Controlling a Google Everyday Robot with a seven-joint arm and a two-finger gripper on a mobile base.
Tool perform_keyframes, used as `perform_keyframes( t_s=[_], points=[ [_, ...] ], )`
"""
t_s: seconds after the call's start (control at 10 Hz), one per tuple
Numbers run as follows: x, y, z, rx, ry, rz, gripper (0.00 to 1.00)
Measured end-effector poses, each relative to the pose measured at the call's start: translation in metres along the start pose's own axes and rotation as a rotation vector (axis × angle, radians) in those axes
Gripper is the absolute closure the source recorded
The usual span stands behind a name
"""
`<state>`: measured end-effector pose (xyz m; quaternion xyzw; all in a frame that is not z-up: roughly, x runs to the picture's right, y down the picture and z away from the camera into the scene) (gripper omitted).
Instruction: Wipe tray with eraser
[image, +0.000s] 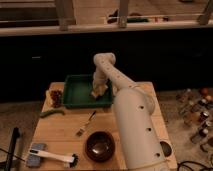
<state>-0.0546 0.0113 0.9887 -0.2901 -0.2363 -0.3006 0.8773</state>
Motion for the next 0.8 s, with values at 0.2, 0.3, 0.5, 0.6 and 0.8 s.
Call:
perform_keyframes(
  t_s=[0.2, 0.3, 0.5, 0.6, 0.8],
  points=[
    [-0.016, -0.007, 0.0, 0.014, -0.027, -0.046, 1.0],
    [-0.023, -0.007, -0.002, 0.02, -0.043, -0.071, 1.0],
    [-0.04, -0.004, -0.003, 0.026, -0.076, -0.121, 1.0],
    [-0.045, 0.001, -0.006, 0.029, -0.091, -0.138, 1.0],
    [-0.047, 0.01, -0.012, 0.032, -0.105, -0.15, 1.0]
  ],
)
